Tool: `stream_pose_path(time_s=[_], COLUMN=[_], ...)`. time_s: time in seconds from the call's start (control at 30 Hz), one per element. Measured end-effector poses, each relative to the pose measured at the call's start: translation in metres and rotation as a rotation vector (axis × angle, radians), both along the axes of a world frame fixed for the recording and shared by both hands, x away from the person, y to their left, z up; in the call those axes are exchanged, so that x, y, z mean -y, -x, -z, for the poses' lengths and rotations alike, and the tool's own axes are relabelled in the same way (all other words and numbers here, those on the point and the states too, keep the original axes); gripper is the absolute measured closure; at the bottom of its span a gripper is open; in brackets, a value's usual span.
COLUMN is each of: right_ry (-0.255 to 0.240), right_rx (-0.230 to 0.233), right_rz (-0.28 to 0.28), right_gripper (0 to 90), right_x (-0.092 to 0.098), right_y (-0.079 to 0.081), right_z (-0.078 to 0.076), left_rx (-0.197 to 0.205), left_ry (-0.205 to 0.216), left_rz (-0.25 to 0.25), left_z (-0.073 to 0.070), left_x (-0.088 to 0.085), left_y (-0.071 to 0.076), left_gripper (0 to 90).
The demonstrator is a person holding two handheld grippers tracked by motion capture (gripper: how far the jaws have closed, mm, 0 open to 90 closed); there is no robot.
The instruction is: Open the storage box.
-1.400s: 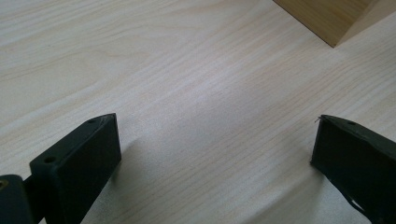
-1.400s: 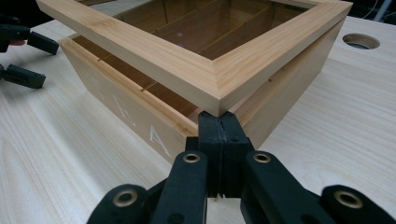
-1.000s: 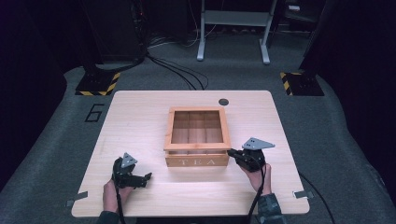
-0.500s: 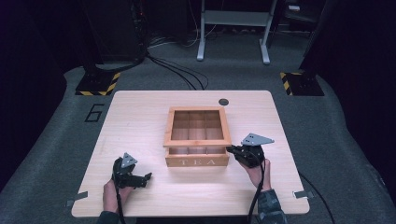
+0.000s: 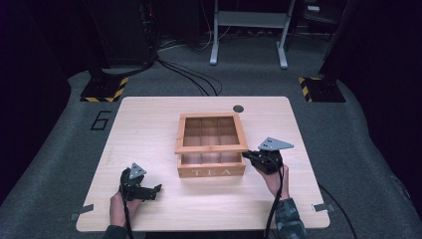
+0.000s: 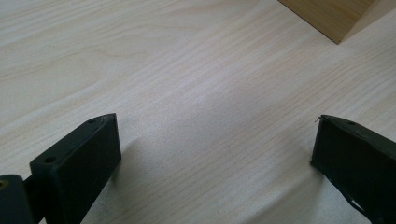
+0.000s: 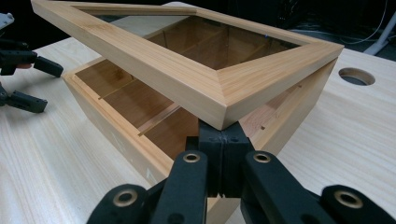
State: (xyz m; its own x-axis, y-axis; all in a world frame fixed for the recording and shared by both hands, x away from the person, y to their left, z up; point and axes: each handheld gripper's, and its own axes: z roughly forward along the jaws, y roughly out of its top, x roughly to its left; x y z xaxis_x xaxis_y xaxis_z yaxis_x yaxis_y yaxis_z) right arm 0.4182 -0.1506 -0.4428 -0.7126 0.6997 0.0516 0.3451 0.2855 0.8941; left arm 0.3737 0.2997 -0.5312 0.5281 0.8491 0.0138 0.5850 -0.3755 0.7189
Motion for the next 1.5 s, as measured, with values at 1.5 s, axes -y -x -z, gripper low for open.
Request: stream_pose_path(time_s=[1.5], right_ry=[-0.022], right_rx=[0.019], right_rz=[-0.04], right_gripper=[89.3], right_x=[-0.002], right_y=[-0.033], right_z=[-0.01], left_rx=[-0.002], left_ry=[-0.001], left_rz=[0.008], left_z=[0.0], left_x=[0.0], left_y=[0.0], left_gripper=[1.2])
